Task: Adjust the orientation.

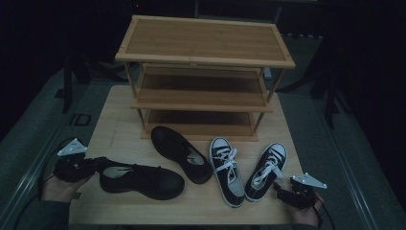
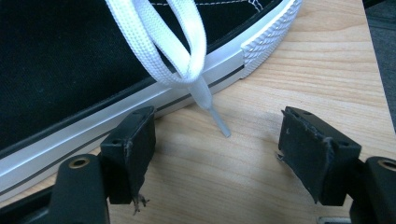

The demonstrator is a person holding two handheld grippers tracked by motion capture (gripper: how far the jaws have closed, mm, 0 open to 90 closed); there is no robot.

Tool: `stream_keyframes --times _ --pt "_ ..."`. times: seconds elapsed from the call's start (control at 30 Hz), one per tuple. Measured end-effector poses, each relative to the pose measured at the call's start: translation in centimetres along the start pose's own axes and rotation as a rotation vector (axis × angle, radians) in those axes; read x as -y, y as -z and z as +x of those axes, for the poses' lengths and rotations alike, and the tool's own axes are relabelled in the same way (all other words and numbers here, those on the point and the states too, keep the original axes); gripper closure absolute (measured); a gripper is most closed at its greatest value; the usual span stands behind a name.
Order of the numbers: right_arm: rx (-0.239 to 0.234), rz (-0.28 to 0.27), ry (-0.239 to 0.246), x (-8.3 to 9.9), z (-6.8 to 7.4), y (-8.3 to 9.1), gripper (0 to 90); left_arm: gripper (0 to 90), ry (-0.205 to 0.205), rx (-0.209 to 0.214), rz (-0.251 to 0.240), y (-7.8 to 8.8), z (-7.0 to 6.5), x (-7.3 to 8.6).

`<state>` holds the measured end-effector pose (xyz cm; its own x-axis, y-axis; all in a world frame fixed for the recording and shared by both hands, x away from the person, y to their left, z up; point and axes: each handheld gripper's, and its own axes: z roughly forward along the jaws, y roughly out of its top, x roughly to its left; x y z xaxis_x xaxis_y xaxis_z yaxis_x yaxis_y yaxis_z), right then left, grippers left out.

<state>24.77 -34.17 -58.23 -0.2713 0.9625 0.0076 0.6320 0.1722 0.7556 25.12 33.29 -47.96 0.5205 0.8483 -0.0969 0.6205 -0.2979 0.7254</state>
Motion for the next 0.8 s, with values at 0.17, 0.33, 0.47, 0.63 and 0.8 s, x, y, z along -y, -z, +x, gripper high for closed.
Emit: stream_keyframes --times 0.17,0.33,0.47,0.63,0.8 --pt "0.0 0.0 0.0 0.0 0.0 0.0 27.0 82.9 0.001 -0.009 0.006 0.6 -0.1 0.5" --pt "0.001 0.0 -0.001 0.0 0.0 0.0 26.9 83.1 -0.005 -0.04 0.03 1.7 -0.5 1.3" --pt "0.001 0.0 0.0 0.0 0.0 0.0 27.0 83.1 0.005 -0.059 0.039 2.5 -0.4 1.9" --pt "0.001 0.0 -0.001 0.0 0.0 0.0 26.9 82.1 0.026 -0.069 0.04 3.7 -0.2 3.0" --pt "0.001 0.0 -0.001 0.0 0.0 0.0 26.9 70.6 0.003 -0.052 0.024 3.7 -0.3 2.7"
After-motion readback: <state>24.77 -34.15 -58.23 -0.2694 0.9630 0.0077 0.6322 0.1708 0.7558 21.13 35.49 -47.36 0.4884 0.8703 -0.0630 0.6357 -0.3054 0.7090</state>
